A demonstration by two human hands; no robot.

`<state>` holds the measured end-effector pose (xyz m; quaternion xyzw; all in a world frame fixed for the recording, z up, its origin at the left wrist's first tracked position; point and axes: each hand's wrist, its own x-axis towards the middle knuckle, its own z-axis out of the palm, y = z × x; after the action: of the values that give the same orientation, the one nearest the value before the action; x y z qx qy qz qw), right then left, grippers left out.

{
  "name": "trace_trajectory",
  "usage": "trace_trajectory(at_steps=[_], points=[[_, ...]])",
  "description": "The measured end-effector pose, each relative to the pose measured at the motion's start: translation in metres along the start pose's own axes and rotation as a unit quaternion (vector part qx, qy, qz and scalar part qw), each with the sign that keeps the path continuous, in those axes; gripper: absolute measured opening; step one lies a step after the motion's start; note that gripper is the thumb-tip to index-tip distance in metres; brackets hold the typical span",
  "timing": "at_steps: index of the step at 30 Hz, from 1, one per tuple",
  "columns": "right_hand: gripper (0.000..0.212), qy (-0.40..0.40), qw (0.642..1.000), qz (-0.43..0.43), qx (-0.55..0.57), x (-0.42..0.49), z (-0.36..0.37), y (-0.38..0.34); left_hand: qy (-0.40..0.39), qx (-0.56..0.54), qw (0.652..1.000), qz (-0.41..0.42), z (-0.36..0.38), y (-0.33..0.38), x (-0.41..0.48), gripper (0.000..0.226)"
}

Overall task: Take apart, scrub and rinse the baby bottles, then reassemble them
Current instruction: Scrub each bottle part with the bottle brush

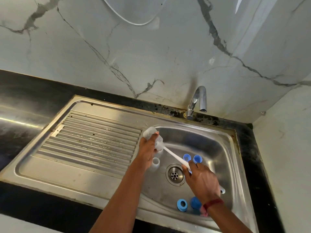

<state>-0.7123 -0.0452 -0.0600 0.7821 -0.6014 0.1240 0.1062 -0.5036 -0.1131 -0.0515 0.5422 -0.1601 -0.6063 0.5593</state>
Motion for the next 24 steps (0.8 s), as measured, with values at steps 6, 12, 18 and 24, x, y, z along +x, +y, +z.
trace_trajectory(at_steps=[6,12,18,24], points=[[0.044,-0.140,0.988,0.047,0.042,-0.004,0.004,0.004,-0.009,-0.084,0.996,-0.031,-0.004,-0.007,-0.006,0.009],[0.044,-0.169,0.977,0.090,0.098,-0.009,0.003,0.010,-0.061,-0.147,0.987,-0.017,-0.007,-0.019,-0.021,0.027],[0.052,-0.171,0.933,0.185,0.256,-0.014,-0.006,0.001,-0.106,-0.251,0.962,0.021,-0.001,-0.017,-0.026,0.040],[0.046,-0.124,0.883,0.245,0.381,-0.016,-0.014,-0.009,-0.130,-0.261,0.956,0.038,0.014,-0.006,-0.026,0.047]])
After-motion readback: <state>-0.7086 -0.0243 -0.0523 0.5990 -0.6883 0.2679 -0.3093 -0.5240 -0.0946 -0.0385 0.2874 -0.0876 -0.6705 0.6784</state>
